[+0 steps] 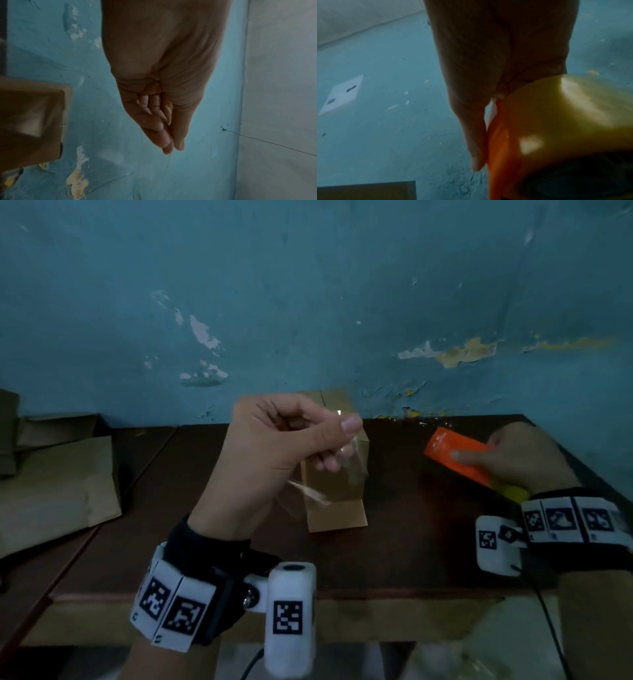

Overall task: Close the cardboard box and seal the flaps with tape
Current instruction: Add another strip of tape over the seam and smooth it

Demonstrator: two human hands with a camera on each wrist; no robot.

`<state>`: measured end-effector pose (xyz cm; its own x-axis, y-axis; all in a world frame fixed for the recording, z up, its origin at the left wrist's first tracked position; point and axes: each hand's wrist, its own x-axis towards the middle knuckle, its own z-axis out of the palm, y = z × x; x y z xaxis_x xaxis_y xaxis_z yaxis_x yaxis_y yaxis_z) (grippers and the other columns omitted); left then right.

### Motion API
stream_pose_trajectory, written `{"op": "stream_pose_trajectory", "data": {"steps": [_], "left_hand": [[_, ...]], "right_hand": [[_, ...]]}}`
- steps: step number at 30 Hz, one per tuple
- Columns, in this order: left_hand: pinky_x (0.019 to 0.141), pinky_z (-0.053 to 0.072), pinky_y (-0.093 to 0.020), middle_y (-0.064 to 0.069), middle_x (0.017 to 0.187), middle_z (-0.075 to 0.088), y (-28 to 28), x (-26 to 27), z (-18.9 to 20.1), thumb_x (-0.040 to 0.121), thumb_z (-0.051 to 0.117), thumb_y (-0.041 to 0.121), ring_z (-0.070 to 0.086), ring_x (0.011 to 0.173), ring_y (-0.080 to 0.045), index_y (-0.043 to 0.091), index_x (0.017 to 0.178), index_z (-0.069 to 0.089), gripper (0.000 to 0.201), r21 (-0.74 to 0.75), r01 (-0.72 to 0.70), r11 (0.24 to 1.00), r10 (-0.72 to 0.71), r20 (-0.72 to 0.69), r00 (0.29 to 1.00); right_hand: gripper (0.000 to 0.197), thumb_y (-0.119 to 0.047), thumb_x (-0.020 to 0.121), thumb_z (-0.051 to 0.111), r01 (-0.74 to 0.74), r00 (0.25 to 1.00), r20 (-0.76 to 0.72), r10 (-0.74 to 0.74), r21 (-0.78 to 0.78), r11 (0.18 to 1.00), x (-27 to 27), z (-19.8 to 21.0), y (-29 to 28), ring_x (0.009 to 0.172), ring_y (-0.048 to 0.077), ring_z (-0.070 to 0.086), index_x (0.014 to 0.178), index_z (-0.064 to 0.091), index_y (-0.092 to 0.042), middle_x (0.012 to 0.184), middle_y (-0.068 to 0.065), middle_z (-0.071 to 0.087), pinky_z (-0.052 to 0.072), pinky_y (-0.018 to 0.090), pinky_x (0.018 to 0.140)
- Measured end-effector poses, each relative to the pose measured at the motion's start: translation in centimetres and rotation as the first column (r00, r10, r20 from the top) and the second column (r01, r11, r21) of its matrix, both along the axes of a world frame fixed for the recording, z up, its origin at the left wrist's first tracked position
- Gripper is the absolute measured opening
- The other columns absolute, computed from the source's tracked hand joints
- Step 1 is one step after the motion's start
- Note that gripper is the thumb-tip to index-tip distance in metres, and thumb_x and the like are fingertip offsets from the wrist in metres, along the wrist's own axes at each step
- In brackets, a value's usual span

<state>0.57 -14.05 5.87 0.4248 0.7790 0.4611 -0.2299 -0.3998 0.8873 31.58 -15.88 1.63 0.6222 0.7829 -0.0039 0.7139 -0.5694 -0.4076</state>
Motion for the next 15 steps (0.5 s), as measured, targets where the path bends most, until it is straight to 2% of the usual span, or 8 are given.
{"op": "stream_pose_trajectory", "data": {"steps": [2,4,7,9,13,15], "left_hand": [[0.049,0.048,-0.021,-0.006,0.061,0.07,0.1,-0.1,0.0,0.078,0.078,0.013,0.061,0.048,-0.015,0.017,0.063,0.075,0.016,0.001,-0.005,1.0,0.005,0.006,1.0],[0.049,0.047,-0.021,-0.007,0.061,0.07,0.2,-0.1,-0.1,0.077,0.078,0.014,0.06,0.048,-0.015,0.016,0.064,0.074,0.014,-0.006,-0.005,1.0,0.005,0.019,1.0],[0.049,0.047,-0.021,-0.007,0.061,0.069,0.2,-0.1,-0.2,0.077,0.077,0.014,0.06,0.048,-0.015,0.013,0.065,0.073,0.012,-0.016,0.005,1.0,-0.004,0.031,1.0],[0.05,0.048,-0.021,-0.007,0.062,0.069,0.3,-0.2,-0.2,0.077,0.077,0.015,0.06,0.049,-0.015,0.013,0.066,0.073,0.012,-0.029,0.02,0.999,-0.019,0.038,0.999],[0.05,0.049,-0.02,-0.007,0.062,0.069,0.5,-0.4,-0.3,0.074,0.078,0.019,0.06,0.049,-0.014,0.015,0.067,0.074,0.01,-0.058,0.043,0.997,-0.039,0.07,0.997],[0.05,0.049,-0.02,-0.005,0.062,0.069,0.4,-0.4,-0.3,0.075,0.078,0.019,0.06,0.049,-0.013,0.017,0.066,0.074,0.009,-0.059,0.059,0.997,-0.054,0.072,0.996]], "right_hand": [[0.053,-0.056,0.074,0.083,-0.028,1.0,-0.005,0.028,-0.04,0.999,0.0,-0.2,0.4,0.072,0.024,0.06,0.074,0.07,-0.004,0.076,0.013,0.065,0.041,0.032,0.062],[0.054,-0.056,0.069,0.086,-0.047,0.999,-0.005,0.047,-0.103,0.994,-0.2,-0.3,0.7,0.076,0.022,0.059,0.084,0.071,-0.007,0.083,0.009,0.066,0.043,0.032,0.064],[0.06,-0.053,0.068,0.087,-0.091,0.996,-0.038,0.084,-0.273,0.958,-0.8,-0.4,1.1,0.08,0.021,0.058,0.101,0.065,-0.007,0.09,0.007,0.062,0.043,0.031,0.063],[0.061,-0.052,0.07,0.086,-0.114,0.993,-0.028,0.111,-0.342,0.933,-1.1,-0.5,1.4,0.083,0.021,0.057,0.105,0.062,-0.009,0.091,0.006,0.059,0.044,0.032,0.067],[0.057,-0.059,0.076,0.08,-0.099,0.99,0.061,0.126,-0.337,0.936,-1.3,-0.2,1.4,0.082,0.021,0.06,0.098,0.068,-0.008,0.091,0.008,0.065,0.049,0.034,0.069],[0.053,-0.063,0.079,0.075,-0.086,0.984,0.141,0.113,-0.187,0.979,-1.6,0.4,1.0,0.077,0.021,0.063,0.083,0.072,-0.011,0.082,0.008,0.069,0.055,0.036,0.072]]}}
